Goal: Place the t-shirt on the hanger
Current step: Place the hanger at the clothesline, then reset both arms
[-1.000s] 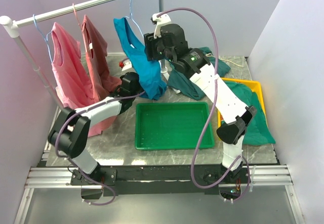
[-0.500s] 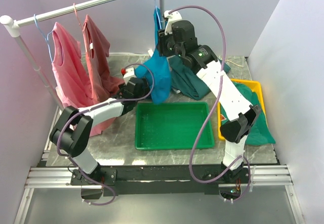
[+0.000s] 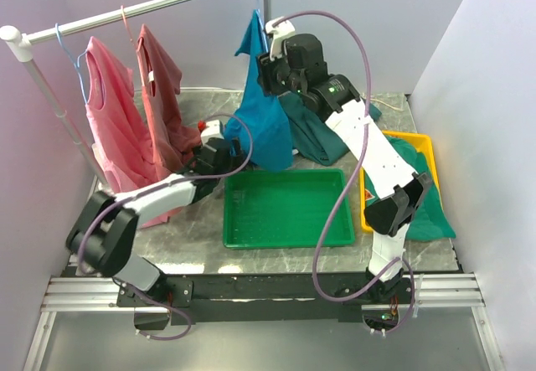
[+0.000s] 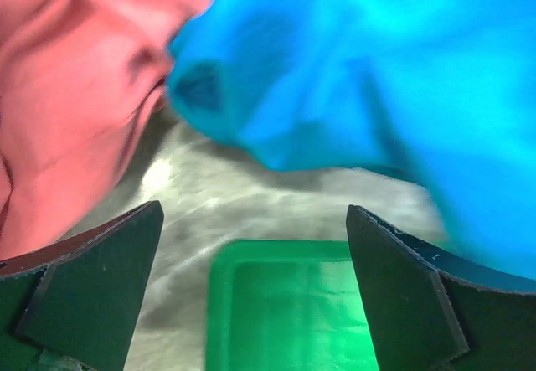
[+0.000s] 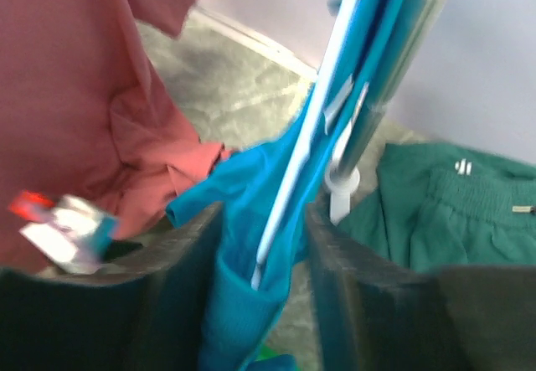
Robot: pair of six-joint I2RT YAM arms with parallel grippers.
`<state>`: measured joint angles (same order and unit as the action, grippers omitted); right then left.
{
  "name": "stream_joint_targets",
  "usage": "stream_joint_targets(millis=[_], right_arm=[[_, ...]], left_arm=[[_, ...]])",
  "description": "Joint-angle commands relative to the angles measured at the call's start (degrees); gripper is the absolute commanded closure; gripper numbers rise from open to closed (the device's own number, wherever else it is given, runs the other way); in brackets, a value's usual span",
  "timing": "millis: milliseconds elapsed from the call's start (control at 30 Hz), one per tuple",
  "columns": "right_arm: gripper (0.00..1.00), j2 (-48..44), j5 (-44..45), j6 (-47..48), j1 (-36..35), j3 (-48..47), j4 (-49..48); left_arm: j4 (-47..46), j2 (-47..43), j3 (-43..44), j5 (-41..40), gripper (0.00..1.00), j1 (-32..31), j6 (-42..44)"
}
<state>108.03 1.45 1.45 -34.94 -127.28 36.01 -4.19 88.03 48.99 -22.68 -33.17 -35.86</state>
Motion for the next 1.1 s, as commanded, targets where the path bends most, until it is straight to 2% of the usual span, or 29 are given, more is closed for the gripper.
stream_joint_targets(millis=[0, 33, 67, 133, 167, 200, 367, 467, 500, 667, 800, 900, 1067], right_arm=[[0.35, -4.3, -1.3, 1.1, 0.6, 2.2, -2.0], [0.29, -5.4, -1.3, 0.7, 0.5, 2.5, -1.9], [0.18, -6.1, -2.7, 0.3, 0.5, 2.7, -1.9], [0.09, -8.7, -2.9, -1.0, 0.5, 4.2, -2.4], [0.02, -9.6, -2.8, -1.4, 0.6, 4.9, -3.1], [0.00, -10.5, -3.4, -3.0, 0.6, 5.5, -3.3], [0.00, -17.8, -2.0, -7.4, 0.4, 11.7, -4.4], [0.00, -25.3, -0.2, -11.0, 0.5, 20.3, -8.0], [0.00, -29.7, 0.6, -13.0, 0.4, 25.8, -9.1], [0.00, -43.7, 3.6, -19.5, 0.5, 43.6, -15.7], [0.00, -57.1, 3.0, -24.0, 0.4, 62.4, -19.7], [0.00, -64.5, 5.7, -27.3, 0.3, 72.0, -20.0], [0.00, -72.6, 8.1, -29.7, 0.3, 81.0, -18.4]], left_arm=[[-4.7, -9.0, 2.0, 6.6, 0.04, -0.3, 4.0], [-1.8, -9.6, 2.9, 6.7, 0.04, -0.4, 4.1], [-0.5, -10.2, 4.5, 6.9, 0.04, -0.4, 4.0], [2.1, -12.4, 5.6, 6.4, 0.03, -0.4, 3.3], [4.0, -13.2, 6.3, 5.5, 0.03, -0.4, 3.1], [6.2, -14.7, 6.9, 4.8, 0.04, -0.4, 2.8], [10.0, -19.6, 8.4, 7.4, 0.03, -0.4, 3.2], [10.8, -22.9, 9.1, 10.7, 0.03, -0.6, 3.2], [12.3, -23.9, 9.5, 11.8, 0.04, -0.8, 3.2], [15.2, -27.5, 10.3, 7.7, 0.03, -5.8, 4.5], [17.5, -28.6, 9.6, 1.9, 0.03, -12.3, 4.3], [17.3, -30.1, 7.1, 0.4, 0.04, -15.5, 2.6], [14.4, -33.6, 0.8, 1.1, 0.04, -16.9, -0.3]])
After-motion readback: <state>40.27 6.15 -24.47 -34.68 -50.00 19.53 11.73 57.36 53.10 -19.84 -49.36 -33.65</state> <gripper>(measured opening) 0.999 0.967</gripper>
